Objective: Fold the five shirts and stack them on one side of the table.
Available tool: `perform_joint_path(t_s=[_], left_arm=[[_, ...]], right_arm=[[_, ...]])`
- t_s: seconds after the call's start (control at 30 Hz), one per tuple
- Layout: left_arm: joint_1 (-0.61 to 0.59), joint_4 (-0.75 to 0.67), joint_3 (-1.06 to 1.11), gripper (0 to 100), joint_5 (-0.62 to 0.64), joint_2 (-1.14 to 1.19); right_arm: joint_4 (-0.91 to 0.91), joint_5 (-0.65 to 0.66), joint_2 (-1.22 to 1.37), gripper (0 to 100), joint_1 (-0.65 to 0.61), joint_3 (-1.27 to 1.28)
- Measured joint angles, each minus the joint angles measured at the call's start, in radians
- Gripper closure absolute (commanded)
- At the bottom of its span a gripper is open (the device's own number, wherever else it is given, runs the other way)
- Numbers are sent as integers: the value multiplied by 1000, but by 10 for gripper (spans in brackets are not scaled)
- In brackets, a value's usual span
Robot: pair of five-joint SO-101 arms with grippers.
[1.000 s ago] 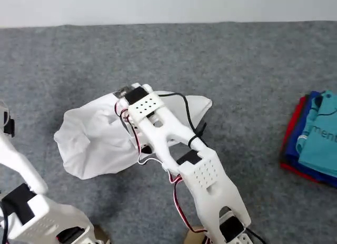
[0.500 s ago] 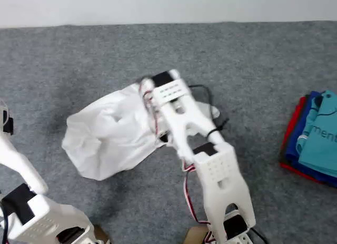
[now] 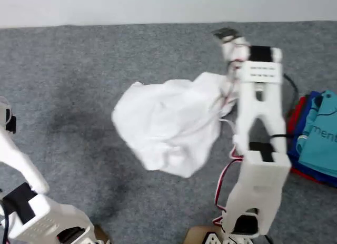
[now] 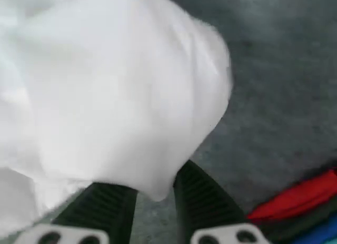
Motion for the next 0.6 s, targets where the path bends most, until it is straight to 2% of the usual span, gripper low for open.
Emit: perform_joint_path(t_s=[0.1, 0.23, 0.33, 0.47, 0.6], left_arm=[[11, 0, 0, 957, 0, 0], [15, 0, 0, 957, 0, 0], [15, 0, 2, 957, 0, 0], [15, 0, 2, 957, 0, 0], [15, 0, 2, 957, 0, 0]], right_arm=[[29, 3, 0, 775, 11, -60], [144, -40, -2, 771, -12, -195], [160, -46, -31, 772, -66, -242], [161, -46, -120, 772, -135, -227], [161, -46, -241, 772, -213, -68]])
